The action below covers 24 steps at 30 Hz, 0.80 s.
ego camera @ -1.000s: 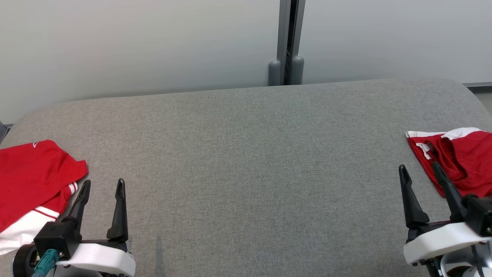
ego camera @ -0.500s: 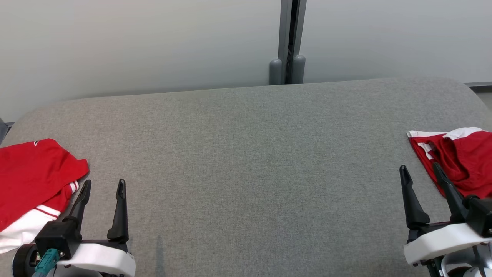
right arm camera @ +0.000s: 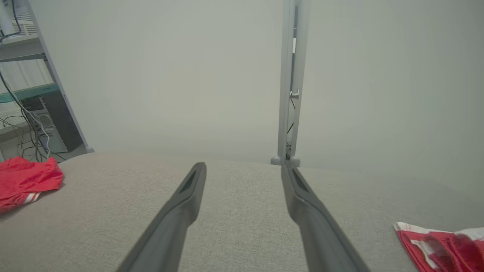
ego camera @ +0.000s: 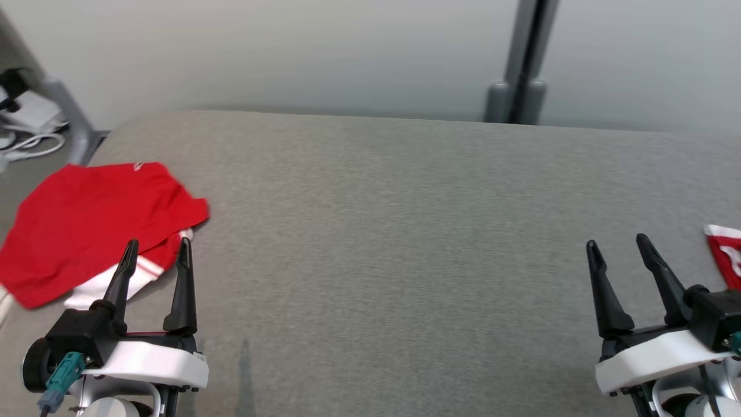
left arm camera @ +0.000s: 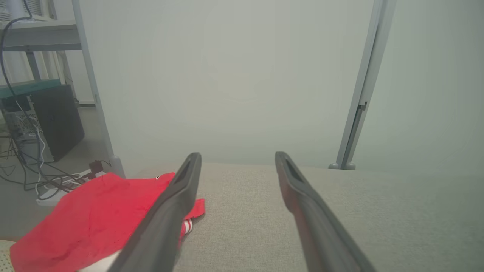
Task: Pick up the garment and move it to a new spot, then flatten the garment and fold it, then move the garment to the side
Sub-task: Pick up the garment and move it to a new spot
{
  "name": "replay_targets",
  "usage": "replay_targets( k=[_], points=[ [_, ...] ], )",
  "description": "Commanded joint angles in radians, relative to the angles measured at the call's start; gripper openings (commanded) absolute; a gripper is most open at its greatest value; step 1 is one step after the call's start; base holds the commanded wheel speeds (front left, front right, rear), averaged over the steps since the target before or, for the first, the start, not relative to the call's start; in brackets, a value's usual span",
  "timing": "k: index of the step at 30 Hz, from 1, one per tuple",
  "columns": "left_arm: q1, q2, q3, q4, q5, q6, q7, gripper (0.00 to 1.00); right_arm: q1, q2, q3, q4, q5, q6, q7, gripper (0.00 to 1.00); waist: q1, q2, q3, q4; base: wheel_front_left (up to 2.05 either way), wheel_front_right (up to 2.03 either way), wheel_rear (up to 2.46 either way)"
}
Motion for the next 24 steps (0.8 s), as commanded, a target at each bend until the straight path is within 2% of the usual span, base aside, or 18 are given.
replay_targets(
  k=[1,2,3,4,6,12,24],
  points=[
    [-0.014,0.004,0.008,0.007,-0.003,-0.007,-0.009,1.0,-0.016,-0.002,0.01,-0.008,-0.003,0.0,0.005,1.0,0.0,0.0,0.013,0.084,0.0,0.0,0.0],
    [-0.014,0.004,0.008,0.007,-0.003,-0.007,-0.009,1.0,-0.016,-0.002,0.01,-0.008,-0.003,0.0,0.005,1.0,0.0,0.0,0.013,0.084,0.0,0.0,0.0],
    [-0.019,0.003,0.017,0.008,-0.008,-0.01,-0.016,1.0,-0.019,-0.002,0.022,-0.009,-0.002,0.0,0.008,1.0,0.0,0.0,0.016,0.123,0.0,0.0,0.0],
    [-0.019,0.003,0.017,0.008,-0.008,-0.01,-0.016,1.0,-0.019,-0.002,0.022,-0.009,-0.002,0.0,0.008,1.0,0.0,0.0,0.016,0.123,0.0,0.0,0.0],
    [-0.023,0.0,0.036,0.018,-0.016,-0.013,-0.024,1.0,-0.028,-0.003,0.036,-0.008,-0.001,0.0,0.011,1.0,0.0,0.0,0.02,0.176,0.0,0.0,0.0],
    [-0.026,-0.006,0.062,0.028,-0.018,-0.019,-0.034,1.0,-0.033,-0.003,0.048,-0.009,-0.001,0.0,0.018,1.0,0.0,0.0,0.028,0.246,0.0,0.0,0.0],
    [-0.03,-0.026,0.08,0.041,-0.004,-0.036,-0.041,1.0,-0.031,-0.003,0.045,-0.012,0.002,0.0,0.019,1.0,0.0,0.0,0.031,0.277,0.0,0.0,0.0]
  ],
)
